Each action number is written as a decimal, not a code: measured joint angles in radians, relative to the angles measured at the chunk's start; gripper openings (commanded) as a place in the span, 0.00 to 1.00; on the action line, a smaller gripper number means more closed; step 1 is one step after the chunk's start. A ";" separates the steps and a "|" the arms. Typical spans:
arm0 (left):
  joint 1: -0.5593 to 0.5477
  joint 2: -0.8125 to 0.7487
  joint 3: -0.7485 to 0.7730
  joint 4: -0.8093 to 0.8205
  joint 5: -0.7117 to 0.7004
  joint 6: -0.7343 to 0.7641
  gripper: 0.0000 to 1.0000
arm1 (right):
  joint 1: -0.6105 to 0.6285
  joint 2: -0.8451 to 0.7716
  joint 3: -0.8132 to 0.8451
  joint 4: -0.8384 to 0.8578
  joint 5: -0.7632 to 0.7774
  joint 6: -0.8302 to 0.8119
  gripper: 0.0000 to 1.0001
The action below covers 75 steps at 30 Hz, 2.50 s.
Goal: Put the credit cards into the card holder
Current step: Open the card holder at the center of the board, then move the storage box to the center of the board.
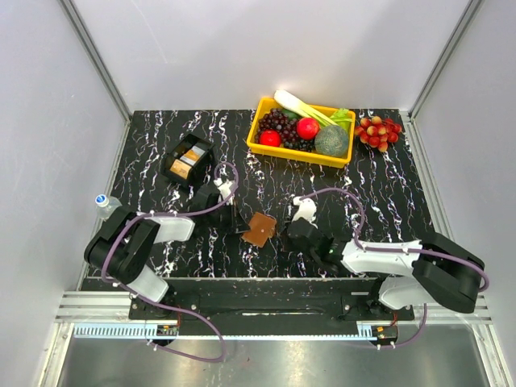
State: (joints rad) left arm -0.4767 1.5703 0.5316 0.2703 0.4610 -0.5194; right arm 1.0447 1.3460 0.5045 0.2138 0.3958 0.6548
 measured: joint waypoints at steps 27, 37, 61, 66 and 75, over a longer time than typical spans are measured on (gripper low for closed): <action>0.064 -0.504 0.253 -0.492 -0.563 0.054 0.99 | -0.207 0.095 0.360 -0.331 -0.076 0.099 0.56; 0.067 -0.687 0.161 -0.662 -0.686 0.002 0.99 | -0.257 0.407 0.486 -0.370 -0.322 0.158 0.62; 0.190 -0.834 0.298 -0.871 -0.830 -0.058 0.99 | -0.254 1.298 1.969 -0.621 -0.328 0.210 0.69; 0.196 -0.834 0.298 -0.875 -0.821 -0.049 0.99 | -0.254 1.349 2.012 -0.614 -0.307 0.201 0.70; 0.209 -0.792 0.299 -0.823 -0.772 0.002 0.99 | -0.254 1.312 1.931 -0.556 -0.280 0.144 0.71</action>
State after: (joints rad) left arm -0.2680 0.7784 0.8307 -0.5526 -0.3107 -0.5175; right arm 0.7910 2.6583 2.4351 -0.3420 0.1154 0.7986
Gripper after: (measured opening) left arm 0.988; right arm 0.705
